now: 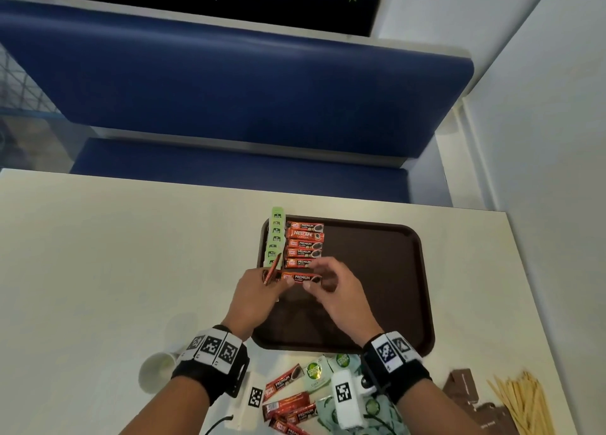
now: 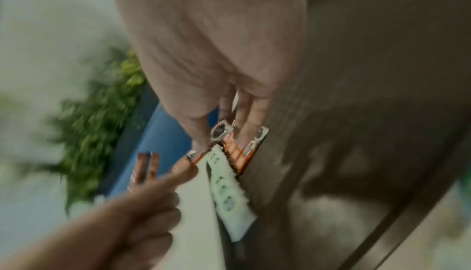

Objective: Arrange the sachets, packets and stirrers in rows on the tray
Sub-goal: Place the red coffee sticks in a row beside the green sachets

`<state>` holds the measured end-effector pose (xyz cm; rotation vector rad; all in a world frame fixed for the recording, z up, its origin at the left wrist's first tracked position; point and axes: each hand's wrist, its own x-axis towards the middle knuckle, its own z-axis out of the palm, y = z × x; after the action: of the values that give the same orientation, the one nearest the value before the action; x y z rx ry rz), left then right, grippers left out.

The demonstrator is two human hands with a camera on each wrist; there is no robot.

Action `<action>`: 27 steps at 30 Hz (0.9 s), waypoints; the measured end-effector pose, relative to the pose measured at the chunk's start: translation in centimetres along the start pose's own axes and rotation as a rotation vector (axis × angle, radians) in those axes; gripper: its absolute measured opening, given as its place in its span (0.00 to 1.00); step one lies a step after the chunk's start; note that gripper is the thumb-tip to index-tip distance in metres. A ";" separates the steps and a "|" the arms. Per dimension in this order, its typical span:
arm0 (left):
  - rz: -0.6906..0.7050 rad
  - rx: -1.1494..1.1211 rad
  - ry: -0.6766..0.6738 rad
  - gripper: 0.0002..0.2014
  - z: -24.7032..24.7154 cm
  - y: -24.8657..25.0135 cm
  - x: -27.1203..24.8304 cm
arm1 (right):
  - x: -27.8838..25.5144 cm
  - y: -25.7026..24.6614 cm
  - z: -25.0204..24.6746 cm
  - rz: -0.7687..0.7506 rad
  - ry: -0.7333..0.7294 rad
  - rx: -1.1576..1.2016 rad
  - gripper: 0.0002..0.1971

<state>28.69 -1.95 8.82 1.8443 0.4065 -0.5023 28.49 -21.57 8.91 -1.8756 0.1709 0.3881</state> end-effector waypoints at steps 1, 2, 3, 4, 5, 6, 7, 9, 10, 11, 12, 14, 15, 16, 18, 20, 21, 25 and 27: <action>-0.013 0.024 -0.036 0.12 -0.2 0.2 0.1 | 0.1 0.6 -0.1 -0.112 -0.010 -0.195 0.15; -0.029 0.038 -0.067 0.12 -0.3 0.3 0.2 | 0.2 1.1 -0.1 -0.197 -0.030 -0.351 0.14; -0.045 0.049 -0.093 0.11 -0.4 0.4 0.3 | 0.3 1.3 0.0 -0.252 -0.043 -0.475 0.13; -0.058 0.053 -0.111 0.10 -0.5 0.5 0.4 | 0.5 1.6 0.0 -0.289 -0.041 -0.566 0.13; -0.076 0.050 -0.123 0.09 -0.6 0.6 0.4 | 0.7 1.7 0.1 -0.308 -0.028 -0.622 0.13; -0.093 0.036 -0.121 0.09 -0.6 0.8 0.4 | 1.0 1.9 0.1 -0.319 -0.010 -0.650 0.12; -0.107 0.025 -0.109 0.10 -0.7 0.8 0.3 | 1.3 2.1 0.1 -0.326 0.010 -0.661 0.12; -0.124 0.007 -0.060 0.12 -1.0 0.9 0.0 | 2.3 2.7 0.2 -0.303 0.056 -0.674 0.11; -0.141 -0.016 -0.030 0.12 -1.2 1.0 -0.2 | 2.8 3.1 0.3 -0.277 0.077 -0.697 0.11; -0.158 -0.037 -0.005 0.12 -1.4 1.1 -0.5 | 3.3 3.6 0.4 -0.251 0.092 -0.736 0.12; -0.178 -0.047 0.017 0.12 -1.6 1.1 -0.8 | 3.9 4.1 0.6 -0.232 0.099 -0.783 0.12; -0.207 -0.053 0.040 0.12 -2.0 1.4 -1.4 | 4.9 4.8 1.0 -0.215 0.093 -0.862 0.13; -0.217 -0.057 0.042 0.12 -2.2 1.5 -1.6 | 5.2 5.0 1.3 -0.213 0.088 -0.888 0.13; -0.225 -0.061 0.043 0.13 -2.4 1.5 -1.8 | 5.5 5.1 1.6 -0.214 0.085 -0.913 0.13; -0.238 -0.068 0.040 0.14 -2.6 1.4 -1.9 | 5.9 5.4 1.9 -0.212 0.082 -0.958 0.15; -0.245 -0.075 0.037 0.14 -2.5 1.2 -1.8 | 6.2 5.6 2.1 -0.203 0.085 -0.984 0.15; -0.246 -0.078 0.036 0.13 -2.5 1.2 -1.8 | 6.3 5.7 2.1 -0.198 0.084 -0.991 0.15; -0.241 -0.071 0.033 0.11 -2.4 1.3 -1.6 | 6.5 5.9 2.0 -0.188 0.065 -0.999 0.15; -0.236 -0.071 0.032 0.10 -2.3 1.3 -1.4 | 6.5 5.8 1.9 -0.190 0.061 -0.995 0.14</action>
<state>28.49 -0.24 11.29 1.7466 0.6608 -0.6104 32.47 -21.21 0.88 -2.8531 -0.2058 0.3017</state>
